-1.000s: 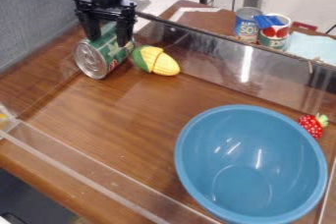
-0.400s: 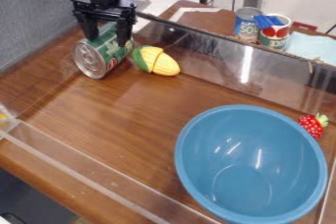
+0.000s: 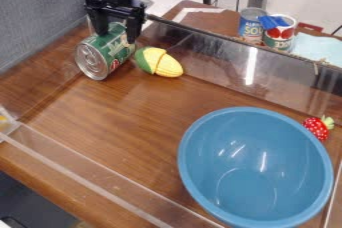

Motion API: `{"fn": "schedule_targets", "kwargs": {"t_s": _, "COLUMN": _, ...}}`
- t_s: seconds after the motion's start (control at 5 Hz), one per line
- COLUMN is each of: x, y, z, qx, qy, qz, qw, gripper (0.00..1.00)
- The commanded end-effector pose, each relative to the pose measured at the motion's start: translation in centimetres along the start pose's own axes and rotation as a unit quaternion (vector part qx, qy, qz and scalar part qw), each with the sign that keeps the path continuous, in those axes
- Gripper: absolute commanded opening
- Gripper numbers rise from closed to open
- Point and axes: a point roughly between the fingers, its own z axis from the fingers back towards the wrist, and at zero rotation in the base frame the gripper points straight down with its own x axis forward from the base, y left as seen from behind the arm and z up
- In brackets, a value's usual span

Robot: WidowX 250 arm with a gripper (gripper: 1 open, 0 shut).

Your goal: Put the strawberry into the blue bowl

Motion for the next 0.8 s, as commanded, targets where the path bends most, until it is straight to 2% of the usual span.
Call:
{"fn": "schedule_targets", "kwargs": {"t_s": 0.0, "x": -1.22, "y": -1.11, "z": -3.43, "qx": -0.008, "qy": 0.032, "qz": 0.006, "qw": 0.9994, "gripper": 1.0}}
{"fn": "schedule_targets", "kwargs": {"t_s": 0.4, "x": -0.99, "y": -1.44, "z": -4.25, "qx": -0.013, "qy": 0.039, "qz": -0.063, "qw": 0.9972, "gripper": 1.0}}
{"fn": "schedule_targets", "kwargs": {"t_s": 0.6, "x": -1.04, "y": -1.57, "z": -4.17, "qx": -0.012, "qy": 0.043, "qz": -0.036, "qw": 0.9984, "gripper": 1.0}}
